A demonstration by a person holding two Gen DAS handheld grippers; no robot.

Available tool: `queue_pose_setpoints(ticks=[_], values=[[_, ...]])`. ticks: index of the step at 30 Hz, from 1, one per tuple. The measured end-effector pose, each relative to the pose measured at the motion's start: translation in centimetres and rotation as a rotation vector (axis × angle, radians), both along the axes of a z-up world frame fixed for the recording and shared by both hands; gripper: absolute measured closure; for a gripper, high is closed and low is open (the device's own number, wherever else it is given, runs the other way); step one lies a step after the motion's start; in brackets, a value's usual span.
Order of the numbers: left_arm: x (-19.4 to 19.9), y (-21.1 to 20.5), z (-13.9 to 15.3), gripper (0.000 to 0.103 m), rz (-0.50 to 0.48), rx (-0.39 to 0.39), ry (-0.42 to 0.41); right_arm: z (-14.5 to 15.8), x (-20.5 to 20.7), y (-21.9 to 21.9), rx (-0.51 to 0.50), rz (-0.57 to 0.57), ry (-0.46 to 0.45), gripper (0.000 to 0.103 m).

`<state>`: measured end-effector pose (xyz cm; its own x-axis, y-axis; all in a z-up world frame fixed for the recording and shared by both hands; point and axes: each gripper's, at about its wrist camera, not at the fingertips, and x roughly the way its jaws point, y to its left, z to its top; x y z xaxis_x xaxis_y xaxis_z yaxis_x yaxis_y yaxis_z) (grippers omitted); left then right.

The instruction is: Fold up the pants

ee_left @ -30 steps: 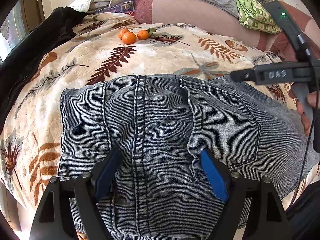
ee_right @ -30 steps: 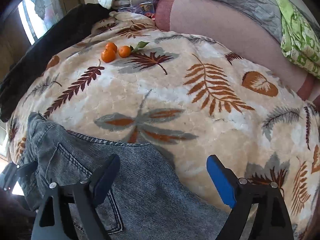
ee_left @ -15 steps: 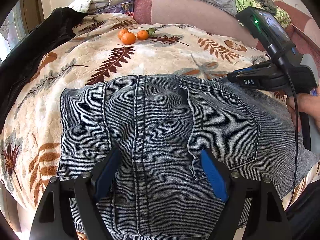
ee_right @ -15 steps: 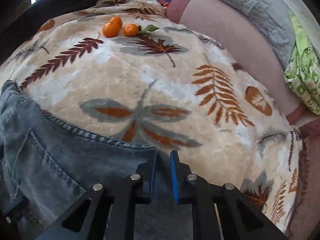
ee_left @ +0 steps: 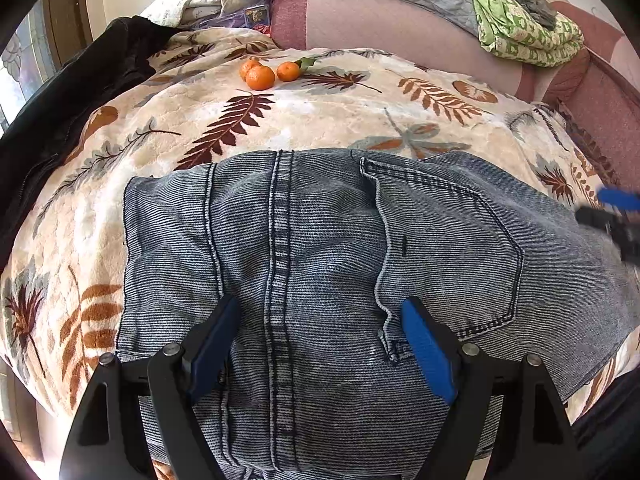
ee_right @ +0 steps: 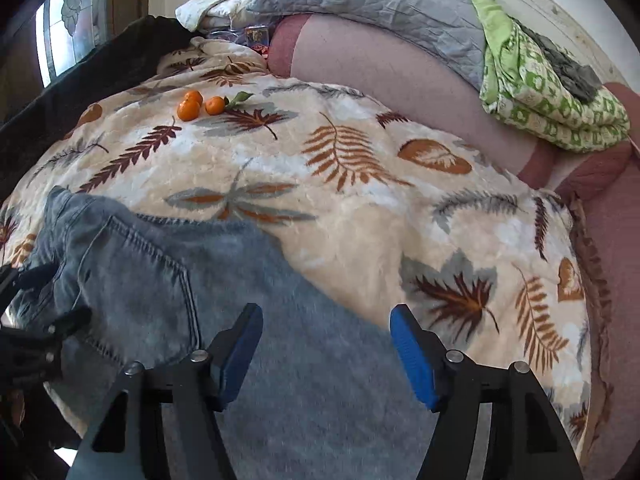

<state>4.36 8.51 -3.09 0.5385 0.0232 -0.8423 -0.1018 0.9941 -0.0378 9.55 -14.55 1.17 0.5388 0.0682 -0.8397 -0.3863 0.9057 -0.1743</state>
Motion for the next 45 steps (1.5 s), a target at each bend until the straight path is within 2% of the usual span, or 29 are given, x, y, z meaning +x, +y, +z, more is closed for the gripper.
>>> queue_pose_setpoints(ticks=[2,4,5,7,9,15,18,21,26,30,36,38,41,45], values=[[0.0,-0.1,0.0,0.020,0.004,0.006,-0.001,-2.0,-0.9,-1.4,-0.026,-0.020,0.041,0.033],[0.0,-0.2,0.0,0.020,0.003,0.012,-0.001,-5.4,-0.7,-2.5,-0.095,-0.049,0.133,0.030],[0.0,-0.3,-0.1,0.020,0.003,0.019,-0.002,-6.5,-0.6,-3.2,-0.070,-0.061,0.160,0.028],[0.0,-0.3,-0.1,0.020,0.005,0.025,-0.005,-6.1,-0.5,-4.4,-0.009,-0.114,0.156,0.020],[0.0,-0.4,-0.1,0.020,0.006,0.029,-0.005,-5.5,-0.6,-4.5,-0.001,-0.121,0.155,0.020],[-0.1,-0.4,-0.2,0.020,0.009,0.036,-0.009,-3.9,-2.5,-4.7,-0.002,-0.107,0.077,0.020],[-0.1,-0.5,-0.2,0.020,0.009,0.043,-0.010,-5.9,-2.3,-5.1,-0.029,-0.106,0.140,0.020],[-0.1,-0.5,-0.2,0.020,0.012,0.047,-0.011,-5.8,-2.0,-5.9,0.011,-0.132,0.136,0.012],[-0.1,-0.6,-0.2,0.020,0.014,0.050,-0.011,-6.0,-2.3,-6.0,0.018,-0.126,0.130,0.012],[-0.1,-0.6,-0.2,0.020,0.015,0.049,-0.011,-6.3,-1.9,-6.5,0.034,-0.143,0.136,0.006],[-0.2,-0.6,0.0,0.020,0.012,0.052,-0.020,-6.2,-1.6,-6.8,0.023,-0.147,0.156,0.004],[-0.5,-0.9,0.4,0.020,0.014,0.075,-0.046,-5.2,-1.9,-6.6,-0.032,-0.164,0.119,0.004],[-1.3,-1.3,1.4,0.020,0.021,0.101,-0.122,-2.5,-3.5,-6.7,-0.124,-0.179,-0.039,0.004],[-2.1,-1.9,2.6,0.020,0.039,0.143,-0.221,0.8,-5.4,-8.4,-0.099,-0.220,-0.159,0.004]])
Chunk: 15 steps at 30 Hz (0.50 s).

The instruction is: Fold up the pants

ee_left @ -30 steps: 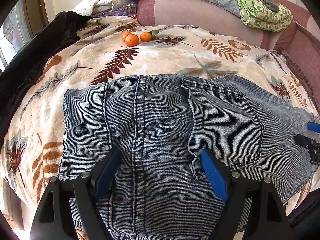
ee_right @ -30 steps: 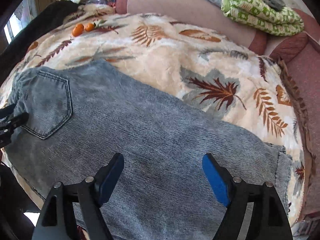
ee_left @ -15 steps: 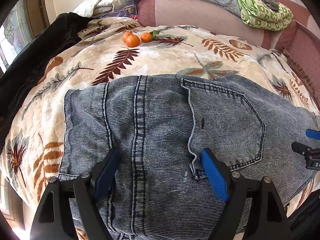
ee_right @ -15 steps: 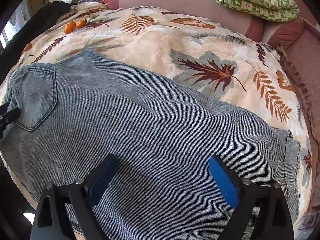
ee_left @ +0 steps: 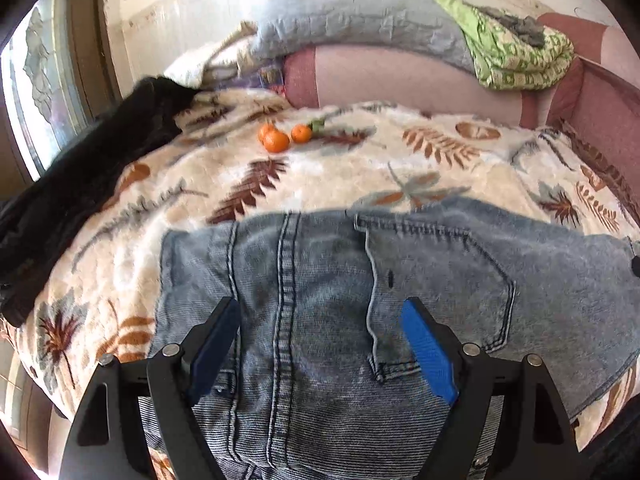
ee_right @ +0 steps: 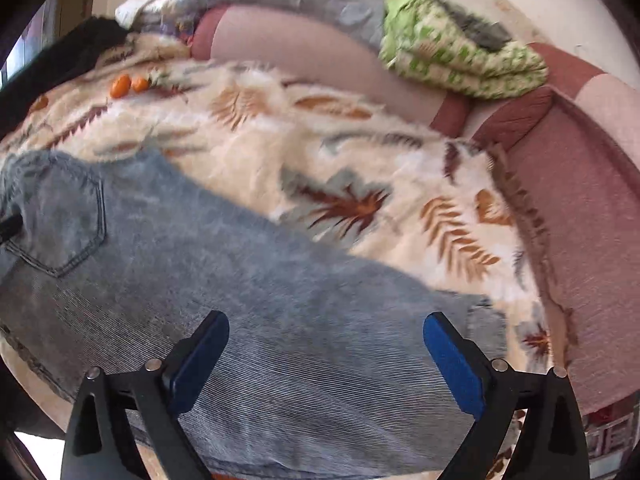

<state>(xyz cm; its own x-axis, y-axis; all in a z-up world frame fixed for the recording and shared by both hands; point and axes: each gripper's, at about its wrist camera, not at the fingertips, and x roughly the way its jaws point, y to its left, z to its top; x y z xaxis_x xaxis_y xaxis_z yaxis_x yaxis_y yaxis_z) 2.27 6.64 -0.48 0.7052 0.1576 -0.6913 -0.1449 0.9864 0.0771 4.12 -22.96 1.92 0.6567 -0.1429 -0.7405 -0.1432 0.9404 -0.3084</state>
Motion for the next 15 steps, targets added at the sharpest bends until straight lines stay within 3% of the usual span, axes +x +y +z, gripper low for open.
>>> queue_pose_setpoints(ticks=[4,8,15], values=[[-0.4,-0.5,0.6,0.020,0.013,-0.008,-0.042,2.1,-0.5,-2.2,0.065,-0.047,-0.054,0.004],[-1.0,-1.9,0.2,0.020,0.025,-0.013,-0.029,3.1,-1.3,-4.3,0.160,-0.080,-0.109,0.004],[-2.0,-5.1,0.2,0.020,0.006,0.060,-0.033,3.3,-2.2,-7.5,0.292,-0.121,-0.171,0.004]])
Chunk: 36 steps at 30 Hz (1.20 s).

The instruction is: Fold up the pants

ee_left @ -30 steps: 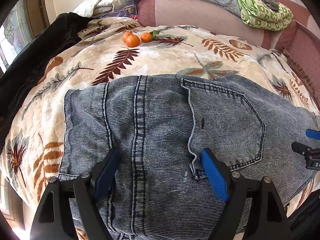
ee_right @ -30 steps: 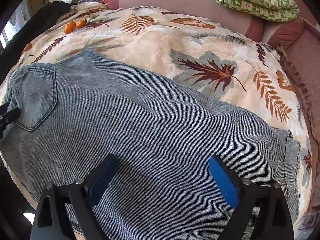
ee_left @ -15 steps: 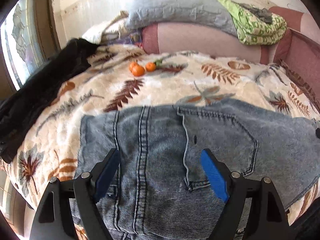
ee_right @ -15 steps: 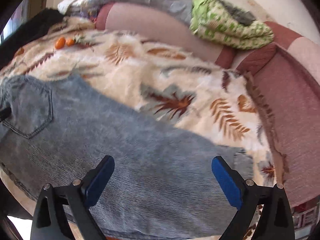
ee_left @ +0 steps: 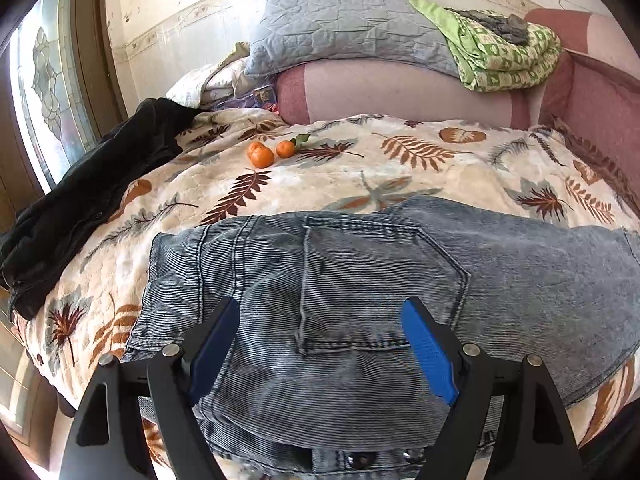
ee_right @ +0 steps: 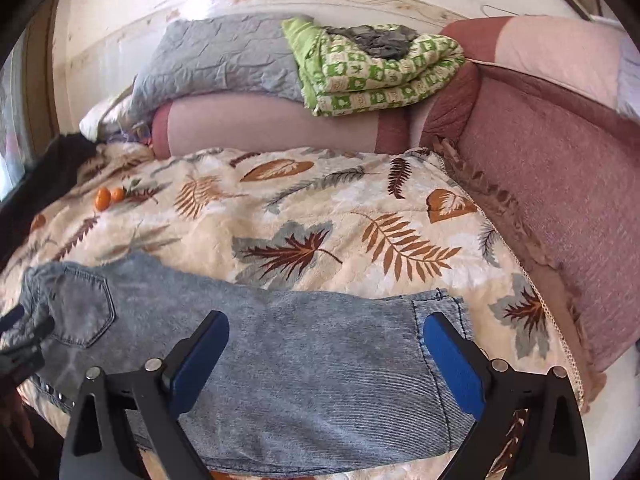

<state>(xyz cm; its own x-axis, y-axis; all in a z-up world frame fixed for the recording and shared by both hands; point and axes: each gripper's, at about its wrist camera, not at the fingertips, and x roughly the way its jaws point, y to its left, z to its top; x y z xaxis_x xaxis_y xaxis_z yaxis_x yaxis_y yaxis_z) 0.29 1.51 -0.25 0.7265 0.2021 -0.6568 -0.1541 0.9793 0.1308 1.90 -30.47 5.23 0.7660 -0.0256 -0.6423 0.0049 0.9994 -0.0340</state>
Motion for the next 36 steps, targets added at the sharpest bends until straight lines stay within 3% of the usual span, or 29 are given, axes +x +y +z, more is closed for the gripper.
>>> queue_pose_setpoints(ticks=[8,13,20,25,36], values=[[-0.5,-2.1,-0.1,0.020,-0.007,0.023,0.022,-1.7,0.1,-1.9,0.109,0.013,0.001,0.004],[-0.4,-3.1,-0.1,0.020,-0.016,0.030,0.026,-2.7,0.6,-1.4,0.094,0.025,0.031,0.004],[-0.2,-4.2,-0.2,0.020,-0.037,0.039,0.026,-4.3,1.0,0.2,-0.045,0.043,0.103,0.004],[-0.1,-4.1,-0.4,0.020,-0.040,0.024,0.018,-4.9,0.7,1.7,-0.197,0.053,0.113,0.004],[0.2,-2.3,-0.7,0.020,-0.022,-0.086,-0.014,-5.8,0.0,4.6,-0.493,0.090,0.113,0.004]])
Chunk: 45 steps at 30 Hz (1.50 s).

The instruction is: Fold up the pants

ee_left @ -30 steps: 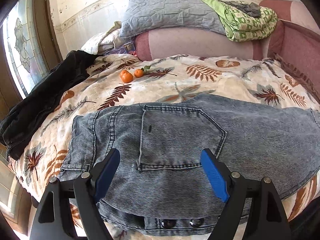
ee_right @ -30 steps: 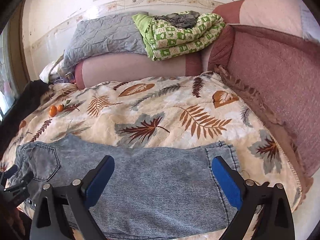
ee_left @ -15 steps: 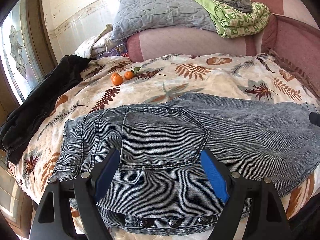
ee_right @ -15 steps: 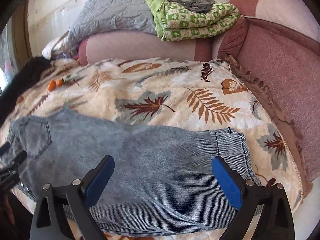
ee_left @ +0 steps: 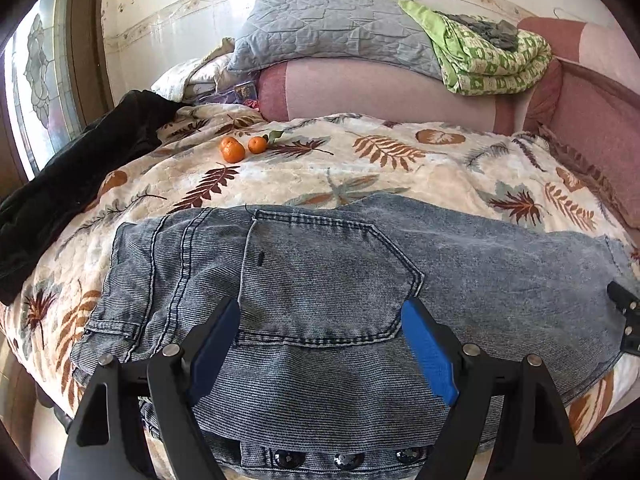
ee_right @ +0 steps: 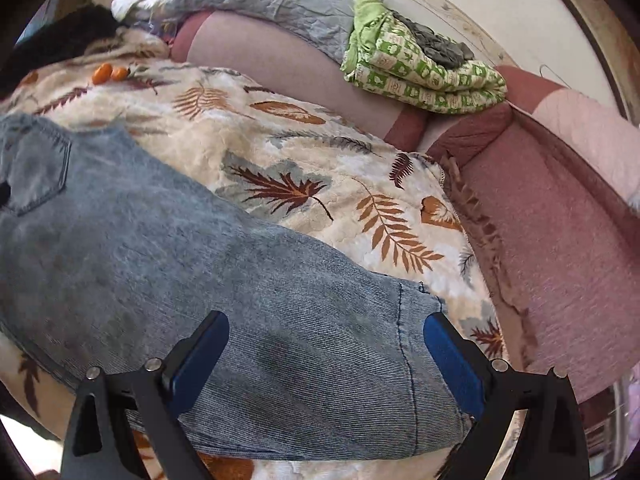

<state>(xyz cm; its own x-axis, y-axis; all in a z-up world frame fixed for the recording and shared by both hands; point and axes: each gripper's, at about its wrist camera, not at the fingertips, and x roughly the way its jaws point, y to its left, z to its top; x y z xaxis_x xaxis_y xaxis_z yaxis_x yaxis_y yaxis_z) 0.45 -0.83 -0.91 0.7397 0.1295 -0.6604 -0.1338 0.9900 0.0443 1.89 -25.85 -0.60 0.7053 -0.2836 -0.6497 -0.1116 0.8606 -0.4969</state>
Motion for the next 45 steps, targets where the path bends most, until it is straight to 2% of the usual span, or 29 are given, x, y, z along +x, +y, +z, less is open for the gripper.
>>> queue_pose_setpoints(ticks=[6,19,37,43,45], values=[[-0.2,0.9,0.2,0.020,0.004,-0.053,-0.016,-0.1,-0.2,1.0,-0.080,0.019,0.011,0.004],[-0.5,1.6,0.7,0.020,0.011,-0.084,-0.036,-0.3,-0.7,2.2,-0.091,0.044,0.013,0.004],[-0.4,1.5,0.5,0.020,0.014,-0.067,-0.023,0.1,-0.9,1.9,-0.057,0.048,0.007,0.004],[-0.5,1.7,0.5,0.020,0.055,-0.012,-0.014,-0.4,-1.0,0.7,-0.072,0.018,0.042,0.004],[-0.5,2.2,0.5,0.020,0.068,-0.020,-0.003,-0.4,-1.1,0.5,-0.080,0.006,0.049,0.004]])
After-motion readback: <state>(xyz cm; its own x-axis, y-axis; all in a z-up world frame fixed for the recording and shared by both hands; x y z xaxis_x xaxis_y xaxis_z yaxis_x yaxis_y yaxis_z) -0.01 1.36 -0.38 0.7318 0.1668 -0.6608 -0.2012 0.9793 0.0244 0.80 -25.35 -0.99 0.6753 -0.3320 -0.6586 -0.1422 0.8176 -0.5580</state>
